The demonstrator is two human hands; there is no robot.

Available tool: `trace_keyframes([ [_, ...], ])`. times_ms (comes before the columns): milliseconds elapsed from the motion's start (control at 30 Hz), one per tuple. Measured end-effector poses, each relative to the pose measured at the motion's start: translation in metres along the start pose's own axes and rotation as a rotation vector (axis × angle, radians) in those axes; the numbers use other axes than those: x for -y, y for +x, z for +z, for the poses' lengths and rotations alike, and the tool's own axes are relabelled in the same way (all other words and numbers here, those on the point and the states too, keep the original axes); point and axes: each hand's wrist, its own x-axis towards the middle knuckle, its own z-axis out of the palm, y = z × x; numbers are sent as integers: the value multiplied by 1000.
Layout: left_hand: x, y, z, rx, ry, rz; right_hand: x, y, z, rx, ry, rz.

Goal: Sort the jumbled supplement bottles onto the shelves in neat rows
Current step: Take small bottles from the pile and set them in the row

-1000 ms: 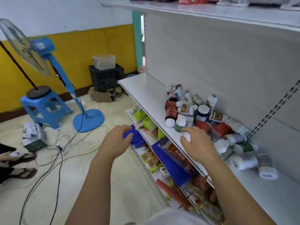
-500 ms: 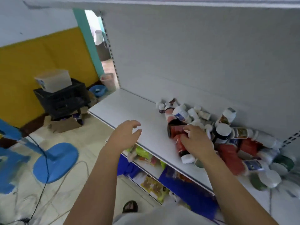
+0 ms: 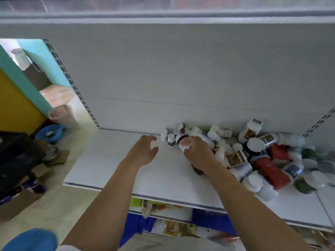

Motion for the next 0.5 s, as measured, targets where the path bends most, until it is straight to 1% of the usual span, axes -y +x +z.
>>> trace_keyframes([
  [100, 12, 41, 10, 16, 63, 67, 19, 36, 23, 21, -51, -112],
  [167, 16, 66, 15, 51, 104, 107, 25, 61, 38, 46, -160, -113],
  [200, 18, 76, 18, 73, 98, 121, 26, 73, 44, 82, -247, -98],
  [300, 23, 100, 28, 130, 42, 139, 22, 94, 62, 190, -719, -133],
  [367, 27, 109, 37, 138, -3, 160, 16, 100, 69, 202, -891, -181],
  [400, 29, 111, 42, 120, -37, 169, 14, 99, 70, 208, -909, -186],
  [433, 31, 111, 46, 91, -77, 165, 10, 99, 73, 197, -930, -240],
  [467, 31, 111, 48, 52, -114, 160, 9, 97, 73, 193, -884, -233],
  [500, 32, 111, 49, 25, -146, 146, 5, 96, 74, 154, -802, -270],
])
